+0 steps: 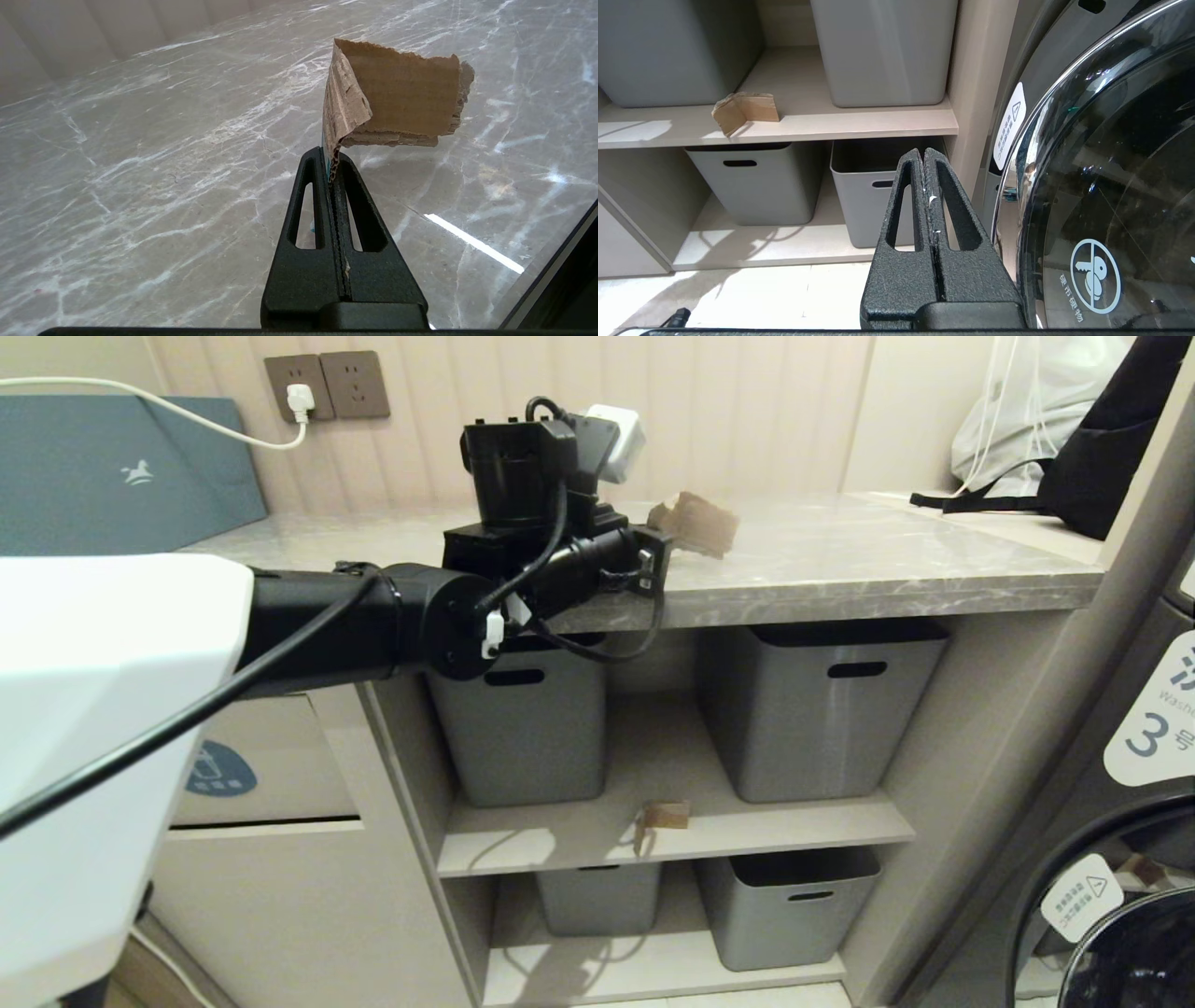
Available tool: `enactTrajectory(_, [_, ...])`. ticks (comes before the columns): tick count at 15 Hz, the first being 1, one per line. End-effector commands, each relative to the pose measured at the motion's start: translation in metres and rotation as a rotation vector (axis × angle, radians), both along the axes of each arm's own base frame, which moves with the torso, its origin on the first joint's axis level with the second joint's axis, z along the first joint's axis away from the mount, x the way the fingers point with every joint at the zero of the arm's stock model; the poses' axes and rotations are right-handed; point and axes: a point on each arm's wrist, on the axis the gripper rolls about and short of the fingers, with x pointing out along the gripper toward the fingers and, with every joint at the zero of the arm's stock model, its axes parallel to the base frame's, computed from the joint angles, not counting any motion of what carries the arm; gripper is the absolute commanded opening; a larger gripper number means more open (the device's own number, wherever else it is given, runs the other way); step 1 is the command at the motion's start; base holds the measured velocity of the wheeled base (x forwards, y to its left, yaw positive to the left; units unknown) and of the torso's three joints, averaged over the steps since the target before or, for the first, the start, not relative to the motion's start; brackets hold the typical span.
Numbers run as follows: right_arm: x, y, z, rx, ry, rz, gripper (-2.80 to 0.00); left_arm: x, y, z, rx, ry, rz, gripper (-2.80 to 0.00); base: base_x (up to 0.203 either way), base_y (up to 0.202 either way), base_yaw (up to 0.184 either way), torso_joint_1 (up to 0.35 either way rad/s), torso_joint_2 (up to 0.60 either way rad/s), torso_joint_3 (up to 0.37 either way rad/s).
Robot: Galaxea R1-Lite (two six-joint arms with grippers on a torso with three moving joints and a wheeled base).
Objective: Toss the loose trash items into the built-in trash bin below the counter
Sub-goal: Pick up the garbage, then put the garbage in the trash can
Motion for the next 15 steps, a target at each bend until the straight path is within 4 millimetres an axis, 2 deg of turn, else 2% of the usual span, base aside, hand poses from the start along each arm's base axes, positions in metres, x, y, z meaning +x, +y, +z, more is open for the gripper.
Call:
enactTrajectory(1, [0.000, 0.000, 0.000, 0.000, 0.000, 0.001, -2.80, -0.006, 0.005, 0.012, -0.016, -0.023, -0.001, -2.80, 0.000, 0.000, 0.000, 0.000, 0.00, 0.000])
enactTrajectory(4, [0.000, 0.000, 0.000, 0.000, 0.000, 0.001, -2.80, -0.028, 0.016, 0.040, -0.045, -0.071, -0.011, -2.80, 0.000, 0.000, 0.000, 0.000, 0.00, 0.000])
enactTrajectory(7, [0.000, 0.000, 0.000, 0.000, 0.000, 0.000, -2.80, -0.067, 0.044, 0.056, -0.015, -0.078, -0.007, -2.80, 0.000, 0.000, 0.000, 0.000, 0.00, 0.000])
enactTrajectory(9, [0.000, 0.000, 0.000, 0.000, 0.000, 0.000, -2.80, -0.104, 0.077, 0.061, 0.004, -0.068, 0.008, -2.80, 0.000, 0.000, 0.000, 0.000, 0.00, 0.000])
enactTrajectory(11, [0.000, 0.000, 0.000, 0.000, 0.000, 0.000, -2.80, -0.146, 0.124, 0.055, 0.029, -0.055, 0.057, -2.80, 0.000, 0.000, 0.000, 0.000, 0.00, 0.000])
enactTrajectory(15, [0.000, 0.000, 0.000, 0.000, 0.000, 0.001, -2.80, -0.215, 0.221, 0.010, 0.120, -0.036, 0.316, -2.80, 0.000, 0.000, 0.000, 0.000, 0.00, 0.000])
